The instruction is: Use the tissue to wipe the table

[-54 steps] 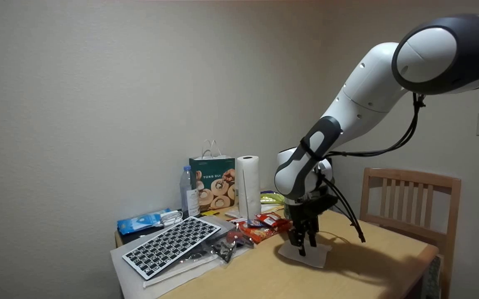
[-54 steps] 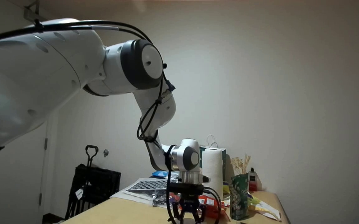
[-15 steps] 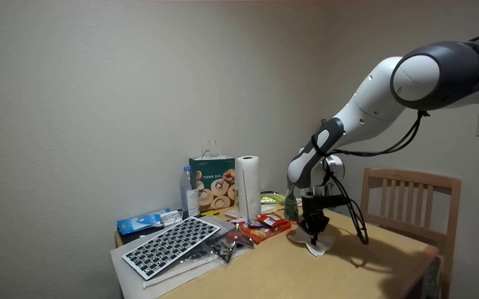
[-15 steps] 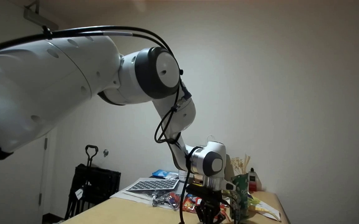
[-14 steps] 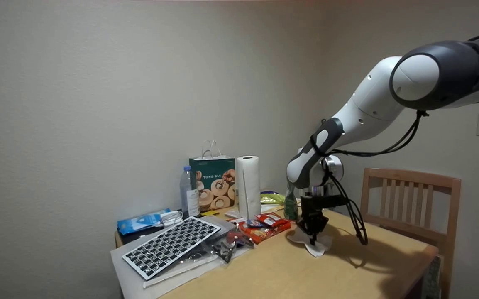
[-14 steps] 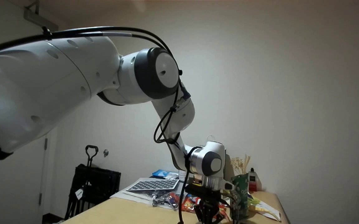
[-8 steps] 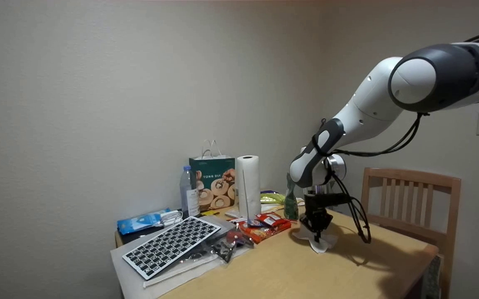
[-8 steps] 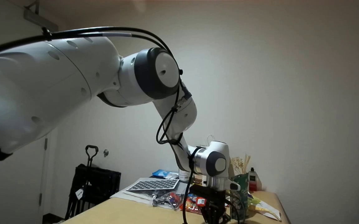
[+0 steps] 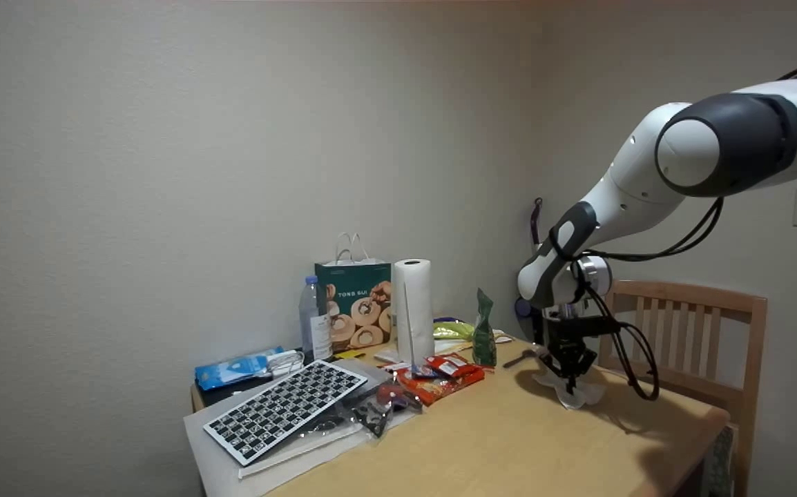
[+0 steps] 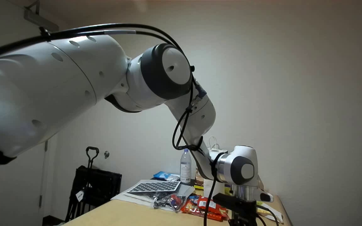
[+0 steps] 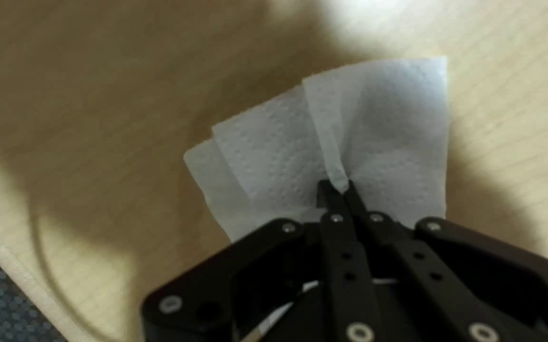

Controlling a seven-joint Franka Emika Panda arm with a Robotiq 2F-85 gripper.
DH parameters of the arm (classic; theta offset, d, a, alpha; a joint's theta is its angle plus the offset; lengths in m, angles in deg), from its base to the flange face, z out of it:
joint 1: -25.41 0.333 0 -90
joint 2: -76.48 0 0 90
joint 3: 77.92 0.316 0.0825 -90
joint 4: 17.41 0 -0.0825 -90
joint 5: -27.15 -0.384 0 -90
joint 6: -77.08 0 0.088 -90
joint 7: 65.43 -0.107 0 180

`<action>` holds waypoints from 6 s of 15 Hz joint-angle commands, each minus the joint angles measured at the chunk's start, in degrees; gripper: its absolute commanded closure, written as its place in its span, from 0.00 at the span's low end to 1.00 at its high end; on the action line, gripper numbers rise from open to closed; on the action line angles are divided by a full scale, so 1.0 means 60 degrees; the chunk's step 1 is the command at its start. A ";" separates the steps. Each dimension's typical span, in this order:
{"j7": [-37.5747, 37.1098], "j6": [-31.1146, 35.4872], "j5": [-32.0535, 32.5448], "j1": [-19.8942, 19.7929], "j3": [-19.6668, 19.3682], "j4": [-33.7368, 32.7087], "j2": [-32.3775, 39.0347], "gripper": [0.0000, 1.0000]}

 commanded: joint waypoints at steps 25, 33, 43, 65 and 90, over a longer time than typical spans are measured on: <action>-0.0937 -0.0104 -0.0019 0.0091 0.0502 -0.2623 0.1320 1.00; -0.0885 -0.0329 -0.0019 0.0433 0.0712 -0.2260 0.1226 1.00; -0.0737 -0.1352 0.0371 0.1188 0.0899 -0.2766 0.1341 0.98; -0.0729 -0.1933 0.0505 0.2420 0.1558 -0.1794 0.0962 1.00; -0.0375 -0.0116 -0.1583 0.1680 0.2234 0.2015 -0.0933 1.00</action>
